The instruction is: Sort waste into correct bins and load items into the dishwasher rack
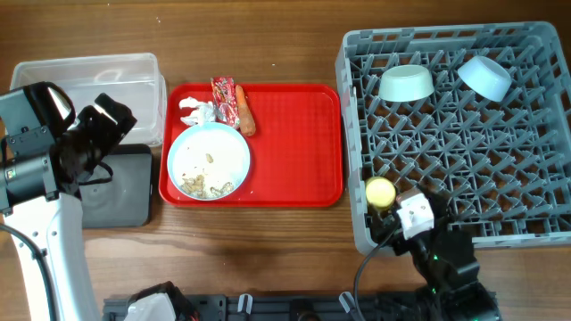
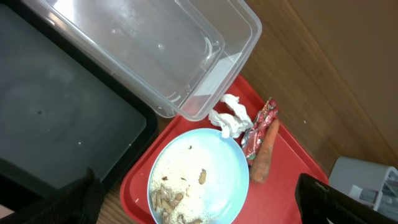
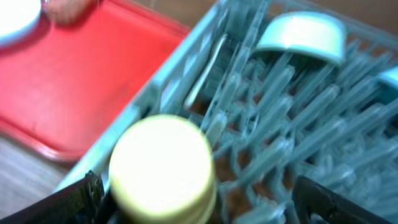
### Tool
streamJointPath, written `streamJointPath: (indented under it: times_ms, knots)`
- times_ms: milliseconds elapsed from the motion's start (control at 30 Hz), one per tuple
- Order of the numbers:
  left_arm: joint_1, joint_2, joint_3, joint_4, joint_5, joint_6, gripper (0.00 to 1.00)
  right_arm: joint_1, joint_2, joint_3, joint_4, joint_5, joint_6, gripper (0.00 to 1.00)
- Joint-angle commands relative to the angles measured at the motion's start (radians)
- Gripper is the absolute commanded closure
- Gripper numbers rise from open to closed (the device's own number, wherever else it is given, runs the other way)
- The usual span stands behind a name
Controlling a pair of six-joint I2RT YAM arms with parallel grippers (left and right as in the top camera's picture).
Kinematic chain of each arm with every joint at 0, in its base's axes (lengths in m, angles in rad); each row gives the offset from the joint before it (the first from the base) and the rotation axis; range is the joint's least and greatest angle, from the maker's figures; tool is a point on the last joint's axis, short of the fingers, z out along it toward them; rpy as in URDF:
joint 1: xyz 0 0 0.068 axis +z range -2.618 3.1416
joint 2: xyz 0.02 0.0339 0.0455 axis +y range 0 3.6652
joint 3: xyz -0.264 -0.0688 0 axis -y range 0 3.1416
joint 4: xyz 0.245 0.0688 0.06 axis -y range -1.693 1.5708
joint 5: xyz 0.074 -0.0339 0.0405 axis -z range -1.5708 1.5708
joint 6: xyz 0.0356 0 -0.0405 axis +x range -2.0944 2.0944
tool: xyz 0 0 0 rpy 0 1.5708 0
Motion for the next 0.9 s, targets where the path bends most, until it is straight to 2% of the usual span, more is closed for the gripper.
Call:
streamJointPath:
  times_ms: [0, 467, 600, 667, 767, 867]
  knots:
    - [0.004, -0.003, 0.008, 0.002, -0.006, -0.002, 0.0, -0.003, -0.004, 0.006, -0.021, -0.016, -0.024, 0.0]
    - [0.004, -0.003, 0.008, 0.002, -0.006, -0.002, 0.0, -0.003, -0.018, 0.006, -0.015, -0.016, -0.024, 0.0]
    - [0.004, -0.003, 0.008, 0.002, -0.006, -0.002, 0.0, -0.003, -0.018, 0.006, -0.017, -0.008, -0.163, 0.0]
    - [0.004, -0.003, 0.008, 0.002, -0.006, -0.002, 0.0, -0.004, -0.018, 0.006, 0.0, -0.008, -0.185, 0.0]
    - [0.004, -0.003, 0.008, 0.002, -0.006, -0.002, 0.0, -0.003, -0.018, 0.006, 0.142, -0.073, -0.182, 0.0]
    - [0.004, -0.003, 0.008, 0.002, -0.006, -0.002, 0.0, -0.003, -0.018, 0.004, 0.164, -0.106, -0.059, 0.0]
